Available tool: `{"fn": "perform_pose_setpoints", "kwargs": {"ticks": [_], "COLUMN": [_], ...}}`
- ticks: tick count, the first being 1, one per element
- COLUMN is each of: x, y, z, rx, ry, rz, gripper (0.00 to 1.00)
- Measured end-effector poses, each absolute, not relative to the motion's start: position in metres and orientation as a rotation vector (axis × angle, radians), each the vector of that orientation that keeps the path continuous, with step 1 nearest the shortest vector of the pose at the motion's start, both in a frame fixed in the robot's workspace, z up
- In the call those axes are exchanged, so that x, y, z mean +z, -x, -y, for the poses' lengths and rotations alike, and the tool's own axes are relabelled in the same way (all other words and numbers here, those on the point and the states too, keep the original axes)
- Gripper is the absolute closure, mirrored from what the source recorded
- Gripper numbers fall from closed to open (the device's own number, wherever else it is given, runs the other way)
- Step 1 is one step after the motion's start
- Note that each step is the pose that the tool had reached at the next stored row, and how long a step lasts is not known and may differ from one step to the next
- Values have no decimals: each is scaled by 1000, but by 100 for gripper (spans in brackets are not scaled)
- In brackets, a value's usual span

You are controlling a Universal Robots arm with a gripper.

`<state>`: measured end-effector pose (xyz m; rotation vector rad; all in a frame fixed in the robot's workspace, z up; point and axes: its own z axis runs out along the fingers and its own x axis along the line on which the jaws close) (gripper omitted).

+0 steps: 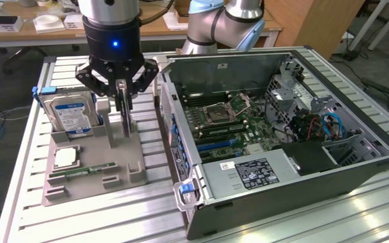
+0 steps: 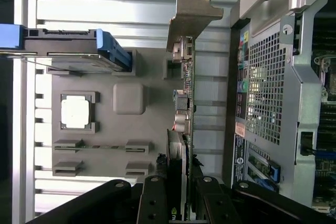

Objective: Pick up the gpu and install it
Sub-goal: 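Pick up the gpu and move the gpu toward the slot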

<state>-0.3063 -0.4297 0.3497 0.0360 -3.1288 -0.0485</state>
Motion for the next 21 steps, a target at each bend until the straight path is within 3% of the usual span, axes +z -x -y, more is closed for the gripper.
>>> {"fn": "perform_pose_setpoints", "kwargs": {"ticks": [21], "x": [372], "y": [306], "z": [430], "rx": [-49], "ry": [-36], "rz": [3129], "gripper": [73]}}
